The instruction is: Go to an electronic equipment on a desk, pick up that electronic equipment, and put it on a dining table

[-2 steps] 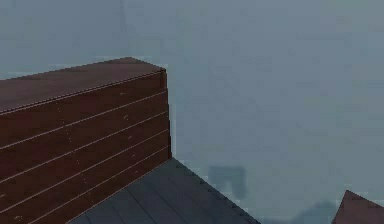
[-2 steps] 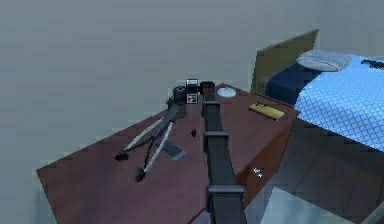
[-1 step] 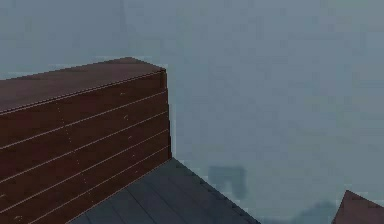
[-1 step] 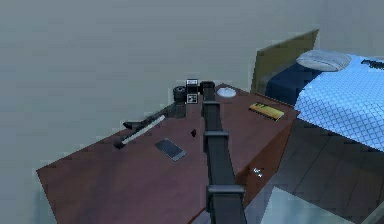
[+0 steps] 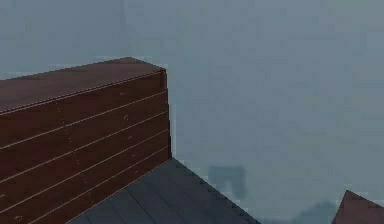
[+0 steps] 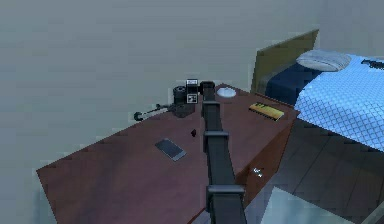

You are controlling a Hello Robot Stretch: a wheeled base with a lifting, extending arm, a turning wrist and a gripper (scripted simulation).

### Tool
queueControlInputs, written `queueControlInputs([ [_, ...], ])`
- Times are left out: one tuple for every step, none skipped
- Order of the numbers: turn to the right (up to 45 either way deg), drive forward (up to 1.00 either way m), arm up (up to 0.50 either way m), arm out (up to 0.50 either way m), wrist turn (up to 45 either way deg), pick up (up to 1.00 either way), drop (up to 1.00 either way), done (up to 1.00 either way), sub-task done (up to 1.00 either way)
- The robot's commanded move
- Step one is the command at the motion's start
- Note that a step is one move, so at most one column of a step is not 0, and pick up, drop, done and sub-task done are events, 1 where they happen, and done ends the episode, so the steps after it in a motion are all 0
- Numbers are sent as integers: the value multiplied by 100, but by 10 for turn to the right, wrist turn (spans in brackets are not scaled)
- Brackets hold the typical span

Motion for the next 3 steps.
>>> queueControlInputs([
  [0, 0, 0, 0, 270, 0, 0, 0, 0],
  [0, 0, -30, 0, 0, 0, 0, 0, 0],
  [0, 0, 0, 0, 0, 100, 0, 0, 0],
])
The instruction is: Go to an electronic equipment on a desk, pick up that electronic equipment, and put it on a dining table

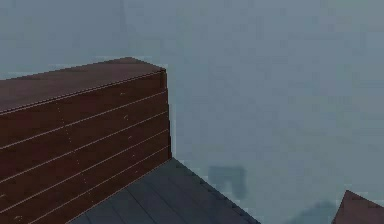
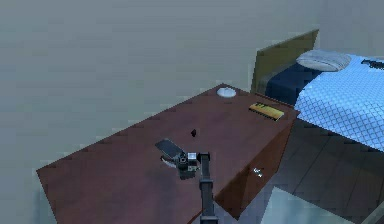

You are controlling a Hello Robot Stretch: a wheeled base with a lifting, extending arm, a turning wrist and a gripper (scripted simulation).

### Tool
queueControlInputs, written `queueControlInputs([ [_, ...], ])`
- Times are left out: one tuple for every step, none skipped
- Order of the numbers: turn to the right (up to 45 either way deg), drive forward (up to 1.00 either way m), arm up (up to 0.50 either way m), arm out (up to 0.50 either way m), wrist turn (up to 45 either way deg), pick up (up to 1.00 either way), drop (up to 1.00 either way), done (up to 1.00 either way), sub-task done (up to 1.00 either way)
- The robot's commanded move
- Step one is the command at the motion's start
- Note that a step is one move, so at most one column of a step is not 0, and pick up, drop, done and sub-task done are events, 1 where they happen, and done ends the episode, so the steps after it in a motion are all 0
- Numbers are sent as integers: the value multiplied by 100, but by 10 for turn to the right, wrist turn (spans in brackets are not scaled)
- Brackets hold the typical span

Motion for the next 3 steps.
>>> queueControlInputs([
  [0, 0, 10, 0, 0, 0, 0, 0, 0],
  [0, 0, 32, 0, 0, 0, 0, 0, 0],
  [0, 0, 0, 0, -450, 0, 0, 0, 0],
])
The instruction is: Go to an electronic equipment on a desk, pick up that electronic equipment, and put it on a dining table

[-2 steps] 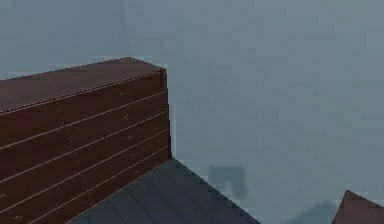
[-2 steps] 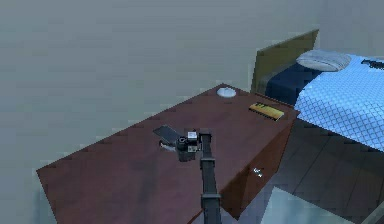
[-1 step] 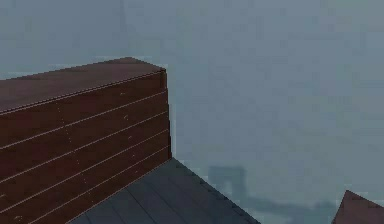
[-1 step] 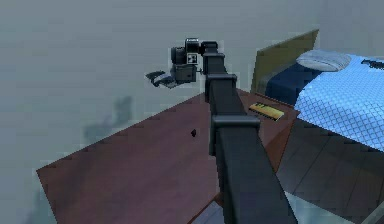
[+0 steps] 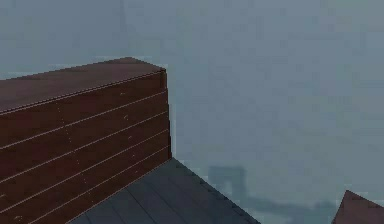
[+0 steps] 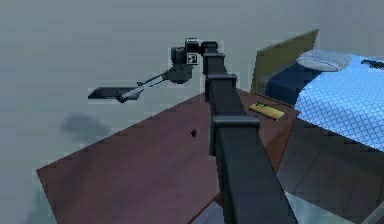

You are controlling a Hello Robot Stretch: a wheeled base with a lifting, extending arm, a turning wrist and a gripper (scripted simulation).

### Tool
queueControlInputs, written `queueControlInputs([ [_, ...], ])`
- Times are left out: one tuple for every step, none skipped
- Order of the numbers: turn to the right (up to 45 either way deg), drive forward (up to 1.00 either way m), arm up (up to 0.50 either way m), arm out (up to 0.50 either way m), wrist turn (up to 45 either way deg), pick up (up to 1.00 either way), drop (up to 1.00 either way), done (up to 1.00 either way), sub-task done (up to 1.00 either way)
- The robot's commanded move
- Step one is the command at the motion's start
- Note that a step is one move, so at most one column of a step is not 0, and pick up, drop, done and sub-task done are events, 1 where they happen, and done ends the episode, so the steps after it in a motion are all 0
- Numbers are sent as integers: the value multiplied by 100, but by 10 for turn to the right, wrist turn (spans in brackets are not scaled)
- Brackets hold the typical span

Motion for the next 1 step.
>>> queueControlInputs([
  [0, 0, 0, 0, -450, 0, 0, 0, 0],
])
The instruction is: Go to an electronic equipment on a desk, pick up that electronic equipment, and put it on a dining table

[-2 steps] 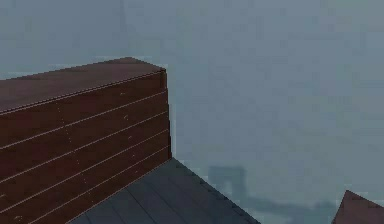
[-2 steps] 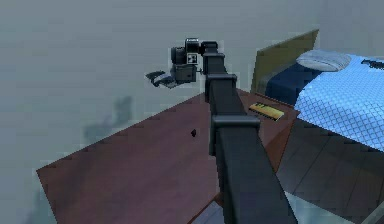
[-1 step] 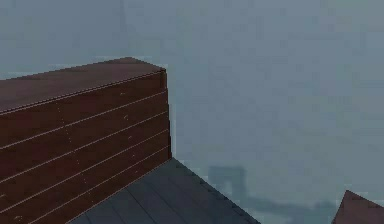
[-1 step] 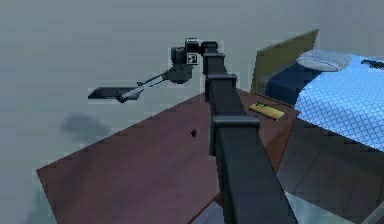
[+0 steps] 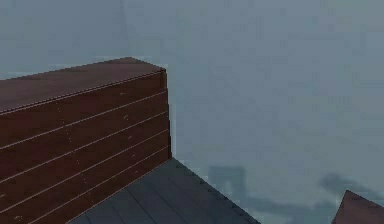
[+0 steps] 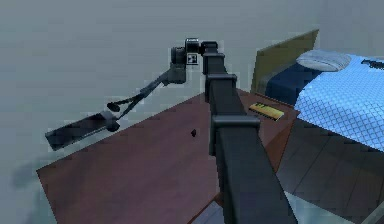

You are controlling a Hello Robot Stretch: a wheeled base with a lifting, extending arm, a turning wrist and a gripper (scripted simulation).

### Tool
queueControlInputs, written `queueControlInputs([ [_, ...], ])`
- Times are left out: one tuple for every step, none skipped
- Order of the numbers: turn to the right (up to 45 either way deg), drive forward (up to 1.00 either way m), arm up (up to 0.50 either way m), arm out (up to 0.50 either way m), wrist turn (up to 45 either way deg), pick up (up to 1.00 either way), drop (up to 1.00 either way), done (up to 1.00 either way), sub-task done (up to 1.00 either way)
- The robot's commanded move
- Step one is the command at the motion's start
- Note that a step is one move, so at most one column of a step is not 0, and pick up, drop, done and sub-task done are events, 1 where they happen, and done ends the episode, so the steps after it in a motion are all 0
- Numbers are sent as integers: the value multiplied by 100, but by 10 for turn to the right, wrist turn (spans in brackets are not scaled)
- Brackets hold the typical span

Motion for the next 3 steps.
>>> queueControlInputs([
  [0, 0, 0, 0, -210, 0, 0, 0, 0],
  [0, 0, 0, -44, 0, 0, 0, 0, 0],
  [-450, 0, 0, 0, 0, 0, 0, 0, 0],
])
